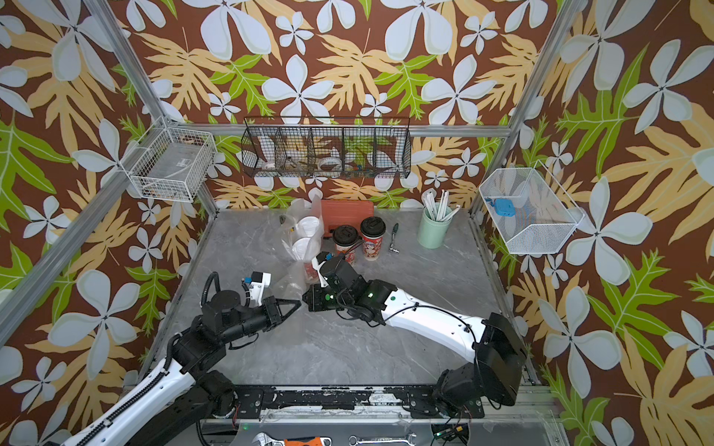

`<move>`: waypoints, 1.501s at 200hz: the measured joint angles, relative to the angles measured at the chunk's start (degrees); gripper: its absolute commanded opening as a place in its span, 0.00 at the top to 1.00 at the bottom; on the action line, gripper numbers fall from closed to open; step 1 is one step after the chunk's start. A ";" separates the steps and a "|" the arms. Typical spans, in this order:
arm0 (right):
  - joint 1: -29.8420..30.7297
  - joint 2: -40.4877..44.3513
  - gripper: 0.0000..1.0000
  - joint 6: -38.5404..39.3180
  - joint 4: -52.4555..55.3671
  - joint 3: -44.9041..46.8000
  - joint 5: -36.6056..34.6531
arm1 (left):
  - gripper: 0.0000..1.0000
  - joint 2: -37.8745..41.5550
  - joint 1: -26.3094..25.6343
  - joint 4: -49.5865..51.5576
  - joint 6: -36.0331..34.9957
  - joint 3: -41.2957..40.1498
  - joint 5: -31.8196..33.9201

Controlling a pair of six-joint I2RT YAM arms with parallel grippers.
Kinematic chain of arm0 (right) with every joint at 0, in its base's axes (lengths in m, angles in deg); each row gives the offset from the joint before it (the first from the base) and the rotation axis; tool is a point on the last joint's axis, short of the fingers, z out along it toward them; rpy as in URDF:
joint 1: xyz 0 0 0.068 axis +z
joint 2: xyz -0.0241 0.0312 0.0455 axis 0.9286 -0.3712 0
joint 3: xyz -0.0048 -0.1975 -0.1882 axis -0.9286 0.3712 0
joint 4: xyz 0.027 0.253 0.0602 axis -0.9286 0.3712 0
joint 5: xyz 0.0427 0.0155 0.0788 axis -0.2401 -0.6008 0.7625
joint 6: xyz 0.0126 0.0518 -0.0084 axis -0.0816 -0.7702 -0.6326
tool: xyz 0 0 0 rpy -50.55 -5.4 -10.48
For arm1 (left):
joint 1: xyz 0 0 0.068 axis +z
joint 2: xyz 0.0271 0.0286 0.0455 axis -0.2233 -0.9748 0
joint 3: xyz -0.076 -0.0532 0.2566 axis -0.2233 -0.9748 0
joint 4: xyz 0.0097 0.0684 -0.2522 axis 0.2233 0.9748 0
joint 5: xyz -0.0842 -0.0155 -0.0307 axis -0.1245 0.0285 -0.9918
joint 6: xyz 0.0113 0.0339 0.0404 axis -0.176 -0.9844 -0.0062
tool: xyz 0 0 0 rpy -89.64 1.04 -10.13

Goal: Pack milk tea into plastic carrier bags
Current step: Adjust the plastic carrier bag at the center of the board.

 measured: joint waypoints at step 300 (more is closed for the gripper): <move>2.01 -3.74 0.24 5.31 14.58 -12.20 2.84 | 0.97 -2.86 -0.02 -1.88 -5.01 -0.20 1.09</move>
